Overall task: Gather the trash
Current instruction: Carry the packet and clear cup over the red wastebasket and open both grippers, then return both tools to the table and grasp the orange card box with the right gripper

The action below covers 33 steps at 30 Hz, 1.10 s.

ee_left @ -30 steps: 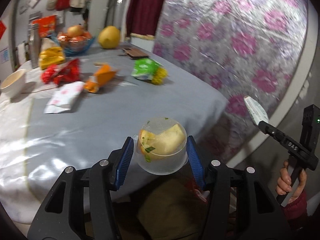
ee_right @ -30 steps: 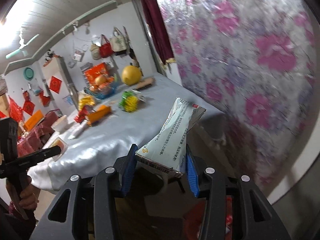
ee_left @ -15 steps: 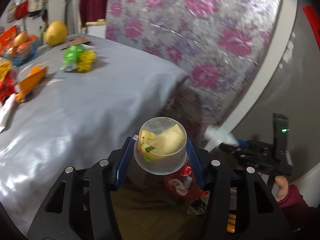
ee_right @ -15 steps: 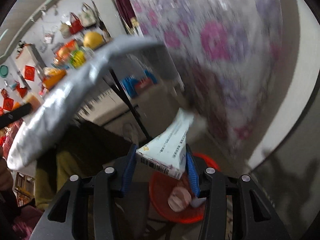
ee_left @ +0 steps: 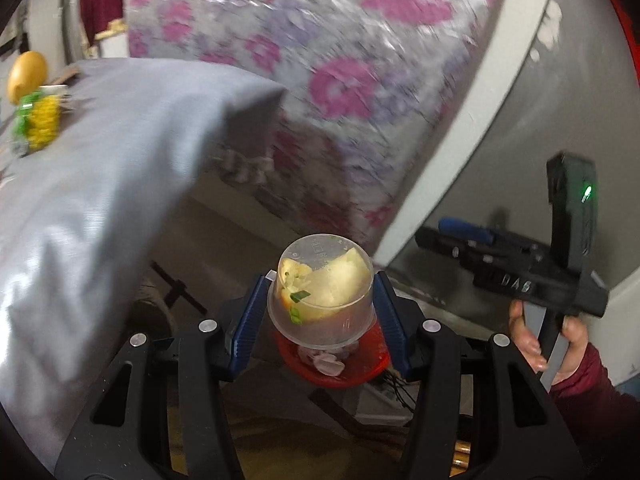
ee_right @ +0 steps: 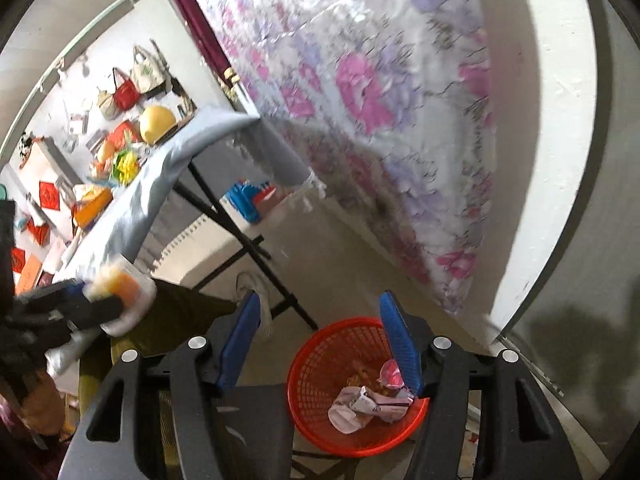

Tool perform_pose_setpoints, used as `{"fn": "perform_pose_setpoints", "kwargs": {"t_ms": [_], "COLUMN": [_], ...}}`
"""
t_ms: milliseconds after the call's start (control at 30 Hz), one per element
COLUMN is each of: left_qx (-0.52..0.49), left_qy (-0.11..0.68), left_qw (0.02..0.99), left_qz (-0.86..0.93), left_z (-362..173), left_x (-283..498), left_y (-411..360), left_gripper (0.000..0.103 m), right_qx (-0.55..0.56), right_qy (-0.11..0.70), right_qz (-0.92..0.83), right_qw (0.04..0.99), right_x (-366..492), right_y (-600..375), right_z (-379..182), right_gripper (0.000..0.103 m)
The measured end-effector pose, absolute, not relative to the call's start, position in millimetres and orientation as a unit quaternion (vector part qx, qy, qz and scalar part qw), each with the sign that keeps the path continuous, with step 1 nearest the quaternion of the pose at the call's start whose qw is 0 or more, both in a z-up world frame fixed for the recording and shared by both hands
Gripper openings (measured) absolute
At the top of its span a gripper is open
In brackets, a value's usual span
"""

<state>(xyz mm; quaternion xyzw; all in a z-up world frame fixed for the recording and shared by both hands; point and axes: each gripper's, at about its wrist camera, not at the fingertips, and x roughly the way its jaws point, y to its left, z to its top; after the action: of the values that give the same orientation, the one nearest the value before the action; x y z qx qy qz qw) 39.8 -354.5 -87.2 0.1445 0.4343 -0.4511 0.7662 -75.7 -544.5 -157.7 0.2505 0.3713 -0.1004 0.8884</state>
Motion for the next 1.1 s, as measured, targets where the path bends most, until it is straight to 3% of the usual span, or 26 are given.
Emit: {"fn": "perform_pose_setpoints", "kwargs": {"t_ms": [100,300,533,867,1100], "left_qx": [0.158,0.188,0.177,0.142,0.105], "left_qy": [0.451,0.445,0.437,0.395,0.365], "left_qw": [0.745,0.747,0.776,0.844,0.88], "left_qz": [-0.465,-0.456,-0.419,-0.335,-0.283], "left_z": [-103.2,-118.6,-114.9,-92.4,-71.6], "left_x": [37.7,27.7,31.6,42.4,54.2], "left_y": [-377.5,-391.6,-362.4,-300.7,-250.4], "left_gripper": [0.055,0.081,0.088,0.093,0.095], "right_qx": [0.252,0.248,0.249,0.224,0.209], "right_qy": [0.364,0.348,0.346,0.346,0.337], "right_qz": [-0.106,-0.111,-0.097,-0.07,-0.032], "right_qw": [0.89,0.897,0.899,0.909,0.918], "right_x": [-79.3,-85.7,-81.3,-65.5,-46.3], "right_y": [-549.8,-552.4,-544.6,-514.1,-486.2], "right_z": [-155.2,-146.7,-146.7,-135.6,-117.2], "right_gripper": [0.062,0.063,0.067,0.081,0.083]}}
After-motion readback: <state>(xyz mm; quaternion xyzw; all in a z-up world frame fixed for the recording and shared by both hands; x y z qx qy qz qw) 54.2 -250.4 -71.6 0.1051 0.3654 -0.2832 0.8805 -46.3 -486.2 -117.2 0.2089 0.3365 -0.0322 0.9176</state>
